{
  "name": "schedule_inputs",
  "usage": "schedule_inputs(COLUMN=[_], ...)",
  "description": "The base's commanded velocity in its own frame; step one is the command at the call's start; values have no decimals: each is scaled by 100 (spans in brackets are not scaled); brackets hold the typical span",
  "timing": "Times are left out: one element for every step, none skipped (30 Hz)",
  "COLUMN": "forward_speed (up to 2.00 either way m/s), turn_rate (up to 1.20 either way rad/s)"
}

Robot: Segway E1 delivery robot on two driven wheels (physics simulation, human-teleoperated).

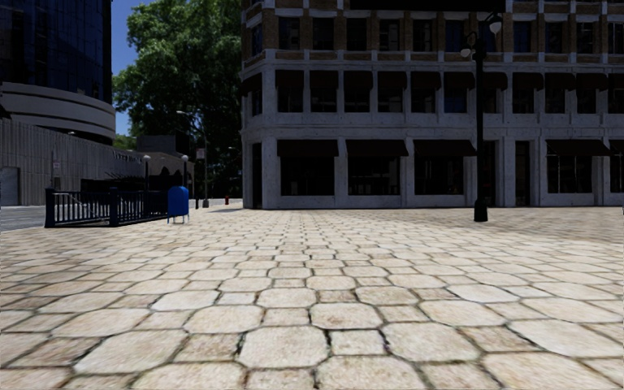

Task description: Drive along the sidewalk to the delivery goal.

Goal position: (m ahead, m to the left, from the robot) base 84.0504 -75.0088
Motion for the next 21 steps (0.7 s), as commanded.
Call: schedule_inputs(forward_speed=[157, 157, 157, 157, 157, 157, 157, 157, 157, 157, 157, 157, 164, 200, 200, 200, 200, 200, 200, 200, 200], turn_rate=[0, 0, 0, 0, 0, 0, 0, 0, 0, 0, -28, -28, -48, -57, -58, -59, -59, -59, -59, -59, -59])
